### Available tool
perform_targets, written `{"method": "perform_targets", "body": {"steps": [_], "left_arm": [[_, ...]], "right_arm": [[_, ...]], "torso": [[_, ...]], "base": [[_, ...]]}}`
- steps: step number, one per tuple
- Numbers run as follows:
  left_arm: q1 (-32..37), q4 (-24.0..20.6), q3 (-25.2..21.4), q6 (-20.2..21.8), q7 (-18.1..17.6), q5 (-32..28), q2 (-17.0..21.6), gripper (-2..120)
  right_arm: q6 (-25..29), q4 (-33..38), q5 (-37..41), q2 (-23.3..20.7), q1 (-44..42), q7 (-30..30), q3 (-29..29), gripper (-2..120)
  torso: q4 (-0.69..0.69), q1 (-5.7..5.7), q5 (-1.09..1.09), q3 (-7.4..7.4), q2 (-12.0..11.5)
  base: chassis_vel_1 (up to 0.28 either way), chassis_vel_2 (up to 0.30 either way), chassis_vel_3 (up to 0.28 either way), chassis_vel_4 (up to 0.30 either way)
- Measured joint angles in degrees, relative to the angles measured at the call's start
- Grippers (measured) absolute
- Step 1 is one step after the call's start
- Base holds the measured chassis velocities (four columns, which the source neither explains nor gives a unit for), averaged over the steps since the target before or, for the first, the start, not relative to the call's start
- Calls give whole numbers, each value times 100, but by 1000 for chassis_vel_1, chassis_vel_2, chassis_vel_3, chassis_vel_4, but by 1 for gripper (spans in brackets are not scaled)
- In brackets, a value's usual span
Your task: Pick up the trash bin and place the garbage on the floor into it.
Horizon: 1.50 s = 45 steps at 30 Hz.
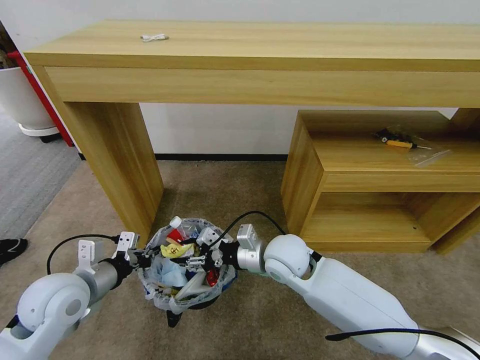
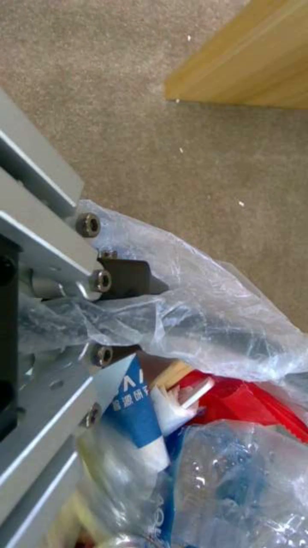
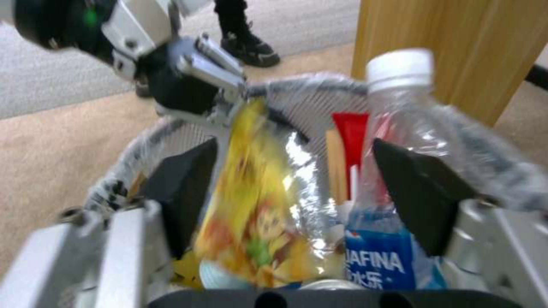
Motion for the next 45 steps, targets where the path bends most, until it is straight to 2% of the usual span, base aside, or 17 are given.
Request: {"method": "perform_targets", "body": {"steps": [1,3,7,24,32,38,41,42,45], "left_arm": [[0,60,-1,0,20,44,-21,0],[-4,114,-1,0,41,80,-37,0],[-21,182,3,0,48,106,-50,0],[12,251,-132,0,125,206,-178,0],[68,275,-305,0,186,259,-296,0],[145,312,-444,0,273,352,-352,0],[159,286,-469,0,286,348,-351,0],[160,256,-484,0,288,335,-338,0],[159,246,-494,0,288,328,-327,0]], "right_arm": [[11,64,21,-18,-24,35,53,82],[27,151,66,-28,-57,88,118,92],[58,249,84,-44,-111,105,243,100],[139,423,164,-168,-369,165,961,100],[304,335,164,-304,-813,326,1531,100],[486,-156,58,-143,-1202,431,2159,100],[580,-541,-17,-113,-1238,487,2217,100],[707,-1133,-148,10,-1254,520,2213,100],[765,-1422,-222,117,-1255,545,2201,100]], "torso": [[-1,0,0,0,0],[0,0,0,0,0],[-1,0,0,0,0],[0,0,0,0,0],[-1,0,0,0,0],[0,0,1,0,0],[-1,0,0,0,0],[-1,0,0,0,-1],[-1,0,-1,0,0]], "base": [[0,0,0,0],[0,0,0,0],[0,0,0,0],[0,0,0,0],[0,0,0,0],[0,0,0,0],[0,0,0,0],[0,0,0,0],[0,0,0,0]]}}
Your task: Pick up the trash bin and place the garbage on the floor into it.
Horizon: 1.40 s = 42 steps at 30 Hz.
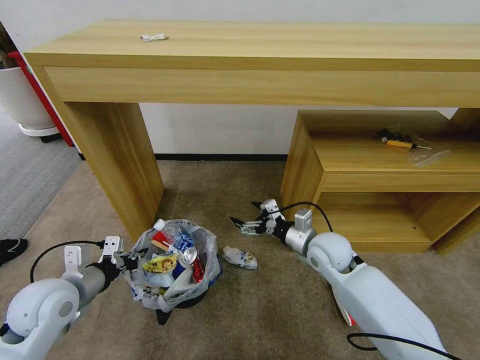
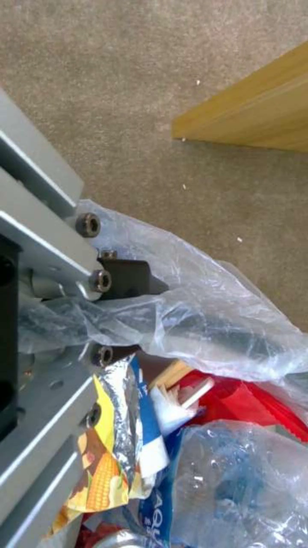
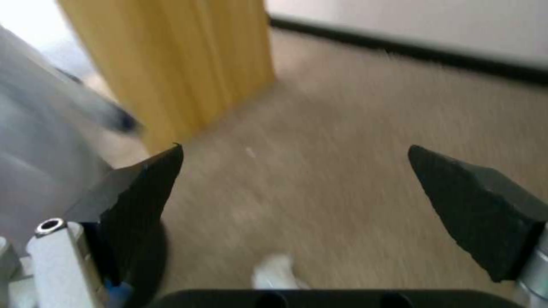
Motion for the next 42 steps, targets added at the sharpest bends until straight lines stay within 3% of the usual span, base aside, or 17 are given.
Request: {"method": "perform_targets", "body": {"steps": [2,10,18,31,35,37,39,42], "left_arm": [[-7,-3,-66,0,1,-8,53,0],[-17,222,-305,0,132,46,156,0],[61,363,-513,0,313,87,242,0],[52,321,-481,0,347,81,215,0],[45,293,-474,0,348,73,217,0],[51,279,-472,0,348,71,213,0],[51,278,-469,0,348,72,206,0],[39,278,-441,0,345,80,173,0]], "right_arm": [[163,-856,-249,431,-8,17,-66,100],[319,-2058,-743,1160,-53,54,-235,100],[315,-3168,-1034,1568,220,203,-300,100],[412,-4044,-1194,1903,495,146,-283,100],[489,-4170,-1242,1953,541,97,-282,92],[507,-4175,-1281,1957,541,81,-282,79],[511,-4175,-1293,1957,540,78,-281,78],[543,-4163,-1367,1949,517,80,-282,62]], "torso": [[1,0,1,0,0],[1,0,0,0,0],[2,0,-1,0,0],[1,0,0,0,0],[1,0,0,0,0],[1,0,0,0,0],[1,0,0,0,0],[1,0,0,0,0]], "base": [[0,0,0,0],[0,0,0,0],[0,0,0,0],[0,0,0,0],[0,0,0,0],[0,0,0,0],[0,0,0,0],[0,0,0,0]]}}
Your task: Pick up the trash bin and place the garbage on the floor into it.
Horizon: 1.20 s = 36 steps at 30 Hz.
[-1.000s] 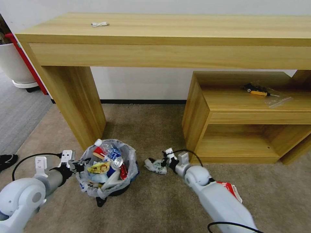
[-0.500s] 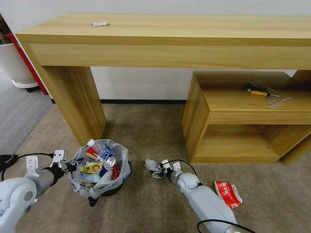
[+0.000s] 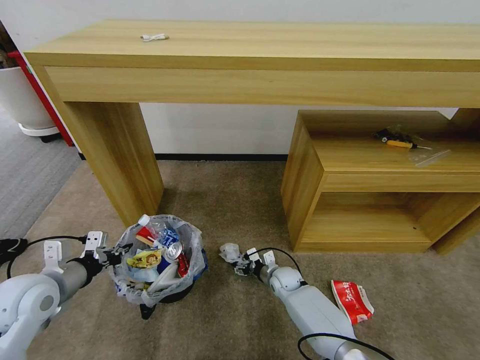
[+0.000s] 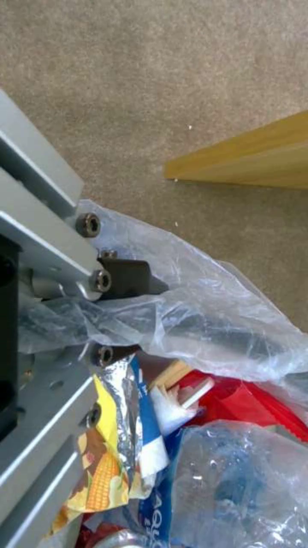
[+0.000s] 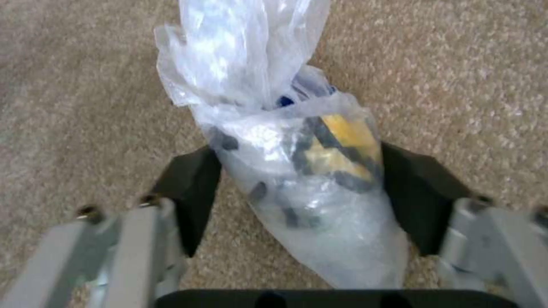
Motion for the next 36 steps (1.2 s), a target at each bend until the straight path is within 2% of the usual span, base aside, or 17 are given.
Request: {"method": "perform_targets", "body": {"steps": [2,3,5,7,9,11,13,14,15,17,18,23,26,27,30,35,36], "left_arm": [[-6,0,11,0,-1,2,-5,0],[-16,-5,29,0,-4,8,-12,0],[-18,-7,34,0,-5,9,-15,0],[-26,-36,62,0,-12,17,-37,0],[-26,-42,68,0,-16,21,-40,0],[-21,-64,91,0,-21,39,-55,0],[-21,-69,100,0,-22,48,-60,0],[-21,-75,108,0,-22,55,-63,0],[-21,-88,131,0,-25,70,-69,0],[-21,-92,137,0,-26,75,-69,0],[-38,-102,185,0,-32,93,-74,0],[-75,-126,268,0,-54,126,-100,0],[-76,-159,325,0,-61,171,-114,0],[-76,-159,325,0,-61,171,-114,0],[-66,-163,365,0,-51,219,-89,0],[-65,-163,406,0,-44,243,-64,0],[-73,-163,435,0,-43,251,-55,0]], "right_arm": [[21,18,-37,-8,-10,3,0,58],[46,45,-83,-18,-20,7,0,50],[50,52,-89,-21,-24,9,1,48],[100,94,-138,-45,-49,27,8,36],[125,100,-173,-52,-57,31,13,32],[208,143,-258,-81,-87,62,28,21],[231,168,-272,-90,-100,76,34,19],[257,210,-286,-105,-119,91,41,16],[306,354,-327,-160,-178,119,60,6],[316,403,-342,-180,-194,125,66,4],[345,747,-390,-321,-287,136,105,0],[334,1469,-364,-564,-426,121,171,0],[258,2494,-262,-858,-504,11,249,0],[258,2494,-262,-858,-504,11,249,0],[149,3131,-85,-1084,-474,-112,280,0],[12,3599,130,-1272,-386,-200,263,0],[-103,3885,288,-1389,-314,-242,223,0]], "torso": [[0,0,0,0,0],[0,0,0,0,0],[0,0,0,0,0],[0,0,0,0,0],[0,0,1,0,0],[0,0,1,0,0],[0,0,0,0,0],[0,0,1,0,0],[0,0,1,0,0],[1,0,1,0,0],[0,0,1,0,0],[-1,0,1,0,0],[0,0,2,0,0],[0,0,2,0,0],[0,0,1,0,-1],[0,0,1,0,-1],[0,0,0,0,-1]], "base": [[0,0,0,0],[0,0,0,0],[0,0,0,0],[0,0,0,0],[0,0,0,0],[0,0,0,0],[0,0,0,0],[0,0,0,0],[0,0,0,0],[0,0,0,0],[0,0,0,0],[0,0,0,0],[0,0,0,0],[0,0,0,0],[0,0,0,0],[0,0,0,0],[0,0,0,0]]}}
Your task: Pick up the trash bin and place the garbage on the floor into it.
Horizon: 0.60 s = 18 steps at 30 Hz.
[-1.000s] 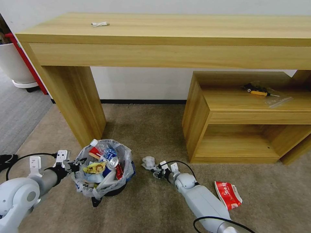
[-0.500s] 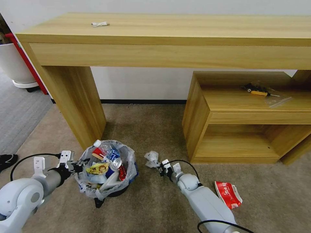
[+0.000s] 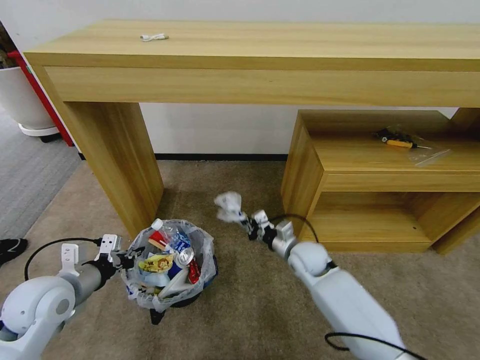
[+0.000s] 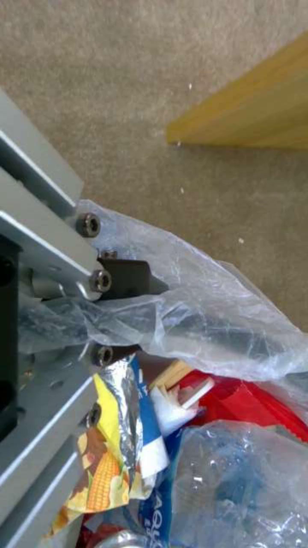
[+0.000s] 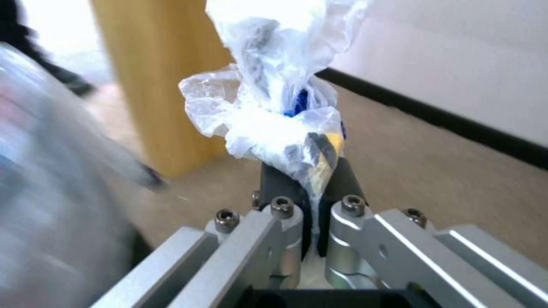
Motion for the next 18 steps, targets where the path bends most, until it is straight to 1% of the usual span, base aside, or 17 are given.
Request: {"method": "perform_targets", "body": {"steps": [1,2,3,4,5,7,8,9,11,12,15,16,18], "left_arm": [[-32,-2,80,0,3,2,14,0],[-32,-2,80,0,3,2,14,0],[-53,-12,139,0,1,3,21,0],[-77,-57,242,0,-16,-11,36,0],[-77,-57,242,0,-16,-11,36,0],[-100,-152,398,0,-137,-117,63,0],[-100,-152,398,0,-137,-117,63,0],[-105,-193,458,0,-216,-168,73,0],[-103,-291,536,0,-351,-229,111,0],[-103,-291,536,0,-351,-229,111,0],[-92,-478,627,0,-565,-397,194,0],[-92,-478,627,0,-565,-397,194,0],[-113,-578,689,0,-818,-630,244,0]], "right_arm": [[-258,449,298,-198,132,-72,-120,0],[-258,449,298,-198,132,-72,-120,0],[-412,674,444,-290,212,-116,-214,0],[-695,1020,651,-389,341,-203,-419,0],[-695,1020,651,-389,341,-203,-419,0],[-1072,1368,769,-480,512,-354,-822,0],[-1072,1368,769,-480,512,-354,-822,0],[-1173,1438,773,-516,580,-397,-1016,0],[-1364,1489,775,-539,661,-428,-1228,0],[-1364,1489,775,-539,661,-428,-1228,0],[-1585,1521,773,-567,735,-444,-1449,0],[-1585,1521,773,-567,735,-444,-1449,0],[-1693,1545,774,-568,750,-446,-1537,0]], "torso": [[1,0,0,0,0],[1,0,0,0,0],[1,0,0,0,0],[0,0,0,0,0],[0,0,0,0,0],[1,0,0,0,0],[1,0,0,0,0],[1,0,0,0,0],[1,0,0,0,0],[1,0,0,0,0],[0,0,0,0,0],[0,0,0,0,0],[0,0,0,0,0]], "base": [[0,0,0,0],[0,0,0,0],[0,0,0,0],[0,0,0,0],[0,0,0,0],[0,0,0,0],[0,0,0,0],[0,0,0,0],[0,0,0,0],[0,0,0,0],[0,0,0,0],[0,0,0,0],[0,0,0,0]]}}
